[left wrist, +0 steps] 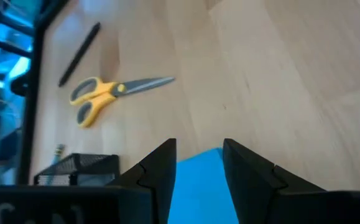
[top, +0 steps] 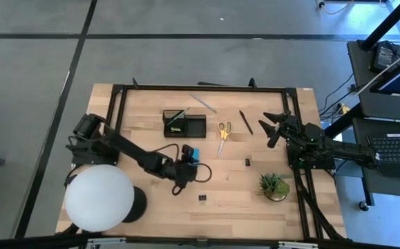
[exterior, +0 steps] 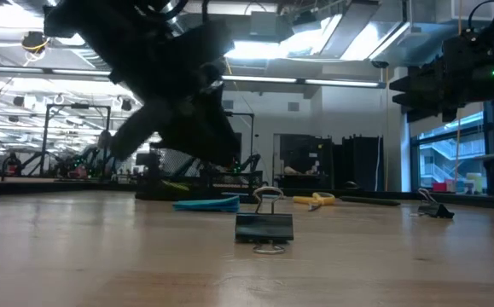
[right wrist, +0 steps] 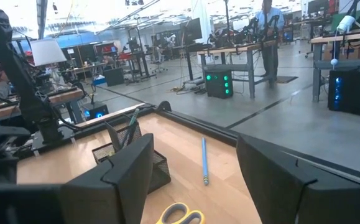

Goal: Pick and place office supplies into organizer
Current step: Put the blue sticky notes into the black desk organizer

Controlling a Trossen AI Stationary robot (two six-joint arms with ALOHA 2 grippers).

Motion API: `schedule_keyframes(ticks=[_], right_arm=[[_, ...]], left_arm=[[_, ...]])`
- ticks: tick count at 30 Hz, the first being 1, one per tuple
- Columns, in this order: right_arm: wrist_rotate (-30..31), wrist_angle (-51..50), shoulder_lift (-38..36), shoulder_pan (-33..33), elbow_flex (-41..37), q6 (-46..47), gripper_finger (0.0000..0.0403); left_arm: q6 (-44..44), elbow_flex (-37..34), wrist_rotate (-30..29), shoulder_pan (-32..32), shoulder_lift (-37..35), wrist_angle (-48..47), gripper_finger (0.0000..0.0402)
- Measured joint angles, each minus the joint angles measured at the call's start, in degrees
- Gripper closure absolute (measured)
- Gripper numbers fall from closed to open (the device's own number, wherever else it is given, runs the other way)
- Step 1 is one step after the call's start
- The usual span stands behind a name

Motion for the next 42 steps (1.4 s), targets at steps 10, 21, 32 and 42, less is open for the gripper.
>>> schedule_keyframes(ticks=[10,21,32,42], right_arm=[[-0.5,0.0,0.0,0.0,0.0,1.2,0.0170],[-1.6,-0.1,0.0,0.0,0.0,1.9,0.0170],[-1.6,-0.1,0.0,0.0,0.0,4.5,0.0170],[-3.0,-0.2,0.0,0.0,0.0,4.5,0.0170]], left_arm=[[-6.7,9.2,-9.0,-1.1,9.2,-6.2,0.0259],[-15.7,15.0,-9.7,-2.6,13.3,-17.1,0.0253],[-22.9,15.2,-8.6,-3.0,13.3,-23.6,0.0251],[-23.0,15.4,-8.9,-2.5,15.7,-25.0,0.0251]])
